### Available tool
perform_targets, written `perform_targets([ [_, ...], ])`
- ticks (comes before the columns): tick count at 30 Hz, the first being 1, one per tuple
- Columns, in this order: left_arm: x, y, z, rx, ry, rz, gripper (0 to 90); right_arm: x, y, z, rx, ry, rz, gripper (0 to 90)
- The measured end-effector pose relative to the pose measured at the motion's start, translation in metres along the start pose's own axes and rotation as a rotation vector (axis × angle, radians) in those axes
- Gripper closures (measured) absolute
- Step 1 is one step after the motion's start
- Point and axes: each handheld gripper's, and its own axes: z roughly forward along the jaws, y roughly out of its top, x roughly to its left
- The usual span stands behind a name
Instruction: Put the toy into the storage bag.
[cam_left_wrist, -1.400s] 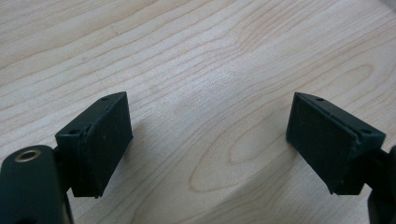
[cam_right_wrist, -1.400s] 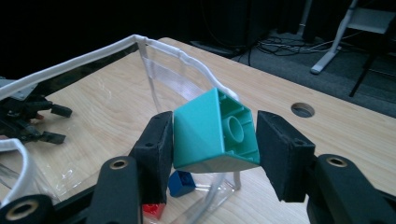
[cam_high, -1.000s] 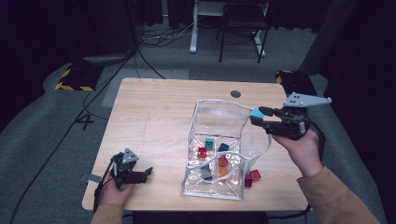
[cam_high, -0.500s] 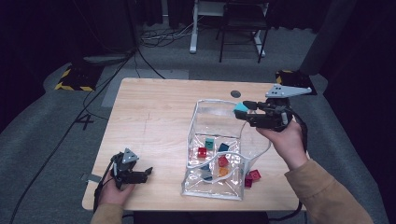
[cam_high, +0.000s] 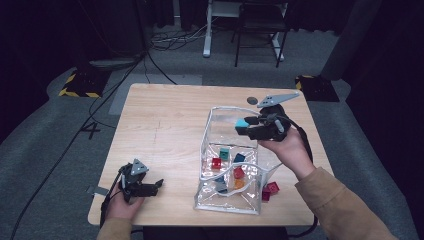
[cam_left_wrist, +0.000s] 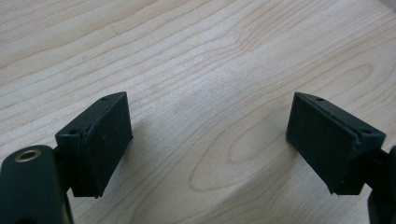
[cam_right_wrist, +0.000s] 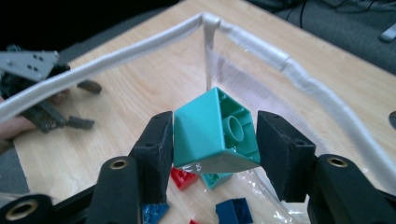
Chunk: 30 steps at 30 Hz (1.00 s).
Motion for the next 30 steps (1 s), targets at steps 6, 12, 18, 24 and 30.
perform_targets([
  [6, 0.0, 0.0, 0.0, -0.001, 0.001, 0.001, 14.5, 0.005, 0.0, 0.017, 0.102, 0.013, -0.018, 47.5],
  [12, 0.0, 0.0, 0.0, 0.0, 0.001, 0.003, 14.5, 0.005, 0.0, 0.03, 0.188, 0.032, -0.017, 47.5],
  [18, 0.0, 0.0, 0.0, 0.0, 0.001, 0.003, 14.5, 0.006, -0.002, 0.034, 0.207, 0.039, -0.038, 41.1],
  [24, 0.0, 0.0, 0.0, 0.0, 0.0, 0.0, 14.5, 0.006, 0.001, 0.013, 0.106, 0.038, -0.019, 39.0],
  [30, 0.0, 0.0, 0.0, 0.0, 0.0, 0.001, 14.5, 0.006, -0.004, -0.023, 0.002, 0.017, -0.023, 39.3],
])
